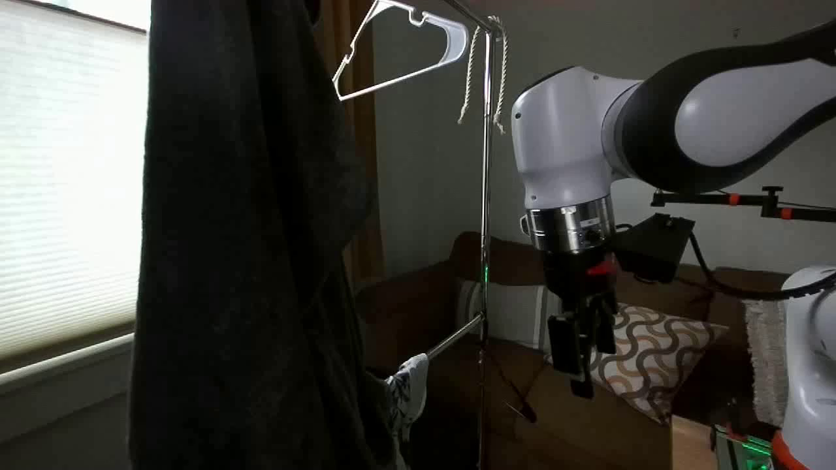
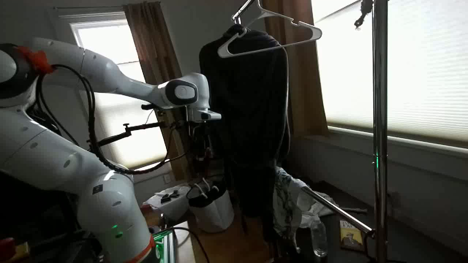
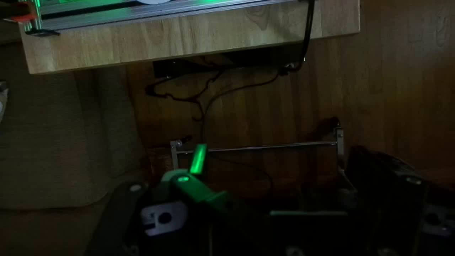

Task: Put the white cord on the bottom rail of the stand.

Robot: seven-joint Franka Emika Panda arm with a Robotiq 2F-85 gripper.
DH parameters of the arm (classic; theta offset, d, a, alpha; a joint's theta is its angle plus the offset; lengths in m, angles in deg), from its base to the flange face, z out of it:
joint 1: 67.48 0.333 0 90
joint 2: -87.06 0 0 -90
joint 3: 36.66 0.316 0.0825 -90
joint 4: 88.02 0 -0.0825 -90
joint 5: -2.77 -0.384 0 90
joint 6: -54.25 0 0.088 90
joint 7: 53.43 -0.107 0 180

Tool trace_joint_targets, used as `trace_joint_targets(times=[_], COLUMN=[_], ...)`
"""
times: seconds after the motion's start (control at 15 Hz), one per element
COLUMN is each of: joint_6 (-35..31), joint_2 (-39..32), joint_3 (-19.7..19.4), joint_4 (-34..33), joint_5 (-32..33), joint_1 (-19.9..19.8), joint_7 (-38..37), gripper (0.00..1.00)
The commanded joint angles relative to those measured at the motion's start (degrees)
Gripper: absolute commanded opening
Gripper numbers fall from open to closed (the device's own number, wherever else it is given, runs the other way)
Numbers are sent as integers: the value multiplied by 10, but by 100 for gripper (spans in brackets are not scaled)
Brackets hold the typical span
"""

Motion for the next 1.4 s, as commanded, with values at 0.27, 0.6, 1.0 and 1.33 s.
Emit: trace_joint_targets(times=[0.27,0.6,1.0,1.33], joint_6=[1,1,-6,10], joint_2=[-2,-2,37,67], joint_3=[-6,-6,-50,-157], joint_4=[-1,-1,-18,-103], joint_5=[4,4,28,74], joint_1=[6,6,1,-27], joint_7=[-3,-3,67,205], gripper=[100,100,100,100])
